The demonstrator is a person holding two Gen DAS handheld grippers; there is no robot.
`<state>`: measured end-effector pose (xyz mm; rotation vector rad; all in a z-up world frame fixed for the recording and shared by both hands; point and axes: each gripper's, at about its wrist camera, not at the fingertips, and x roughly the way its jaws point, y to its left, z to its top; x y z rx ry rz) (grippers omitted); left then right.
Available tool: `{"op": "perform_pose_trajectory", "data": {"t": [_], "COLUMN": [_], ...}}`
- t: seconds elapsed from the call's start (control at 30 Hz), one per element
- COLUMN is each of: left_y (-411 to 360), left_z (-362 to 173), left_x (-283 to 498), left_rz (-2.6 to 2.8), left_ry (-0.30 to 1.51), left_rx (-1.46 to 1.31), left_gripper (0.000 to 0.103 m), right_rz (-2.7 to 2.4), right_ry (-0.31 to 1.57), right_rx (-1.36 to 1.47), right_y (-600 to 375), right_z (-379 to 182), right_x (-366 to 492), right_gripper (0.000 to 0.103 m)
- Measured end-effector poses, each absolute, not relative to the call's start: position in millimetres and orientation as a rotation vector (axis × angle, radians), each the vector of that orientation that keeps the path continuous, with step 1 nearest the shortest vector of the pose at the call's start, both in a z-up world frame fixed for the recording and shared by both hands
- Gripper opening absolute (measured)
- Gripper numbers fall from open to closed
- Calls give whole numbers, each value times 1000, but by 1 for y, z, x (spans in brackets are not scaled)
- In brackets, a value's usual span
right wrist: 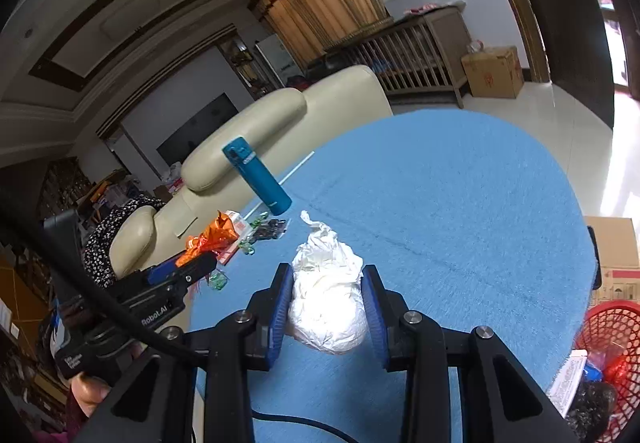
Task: Collect trash
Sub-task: 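Grasp the orange-red wrapped bundle with the left tool while the right tool holds the tissue, then lift the tissue ball and orange bundle above the table with both tools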
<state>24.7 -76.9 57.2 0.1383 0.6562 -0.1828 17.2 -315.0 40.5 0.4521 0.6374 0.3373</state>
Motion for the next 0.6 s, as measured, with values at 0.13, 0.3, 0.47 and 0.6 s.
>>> {"op": "perform_pose_trajectory", "data": {"t": [0.13, 0.3, 0.47, 0.6], "left_y": [-70, -64, -58, -56], "left_z": [66, 76, 83, 86], "left_x": [12, -3, -14, -20], "left_rz": [-176, -168, -160, -155], "left_ry": [639, 616, 594, 583], "left_rx": [132, 126, 128, 133], "left_gripper": [45, 45, 45, 45], "right_rz": [349, 356, 364, 373], "right_ry": [605, 575, 540, 527], "right_rx": [432, 406, 380, 368], "right_y": [-307, -296, -288, -285], "right_z": [52, 64, 73, 77], "right_x": [3, -9, -24, -34], "right_gripper": [38, 38, 38, 38]}}
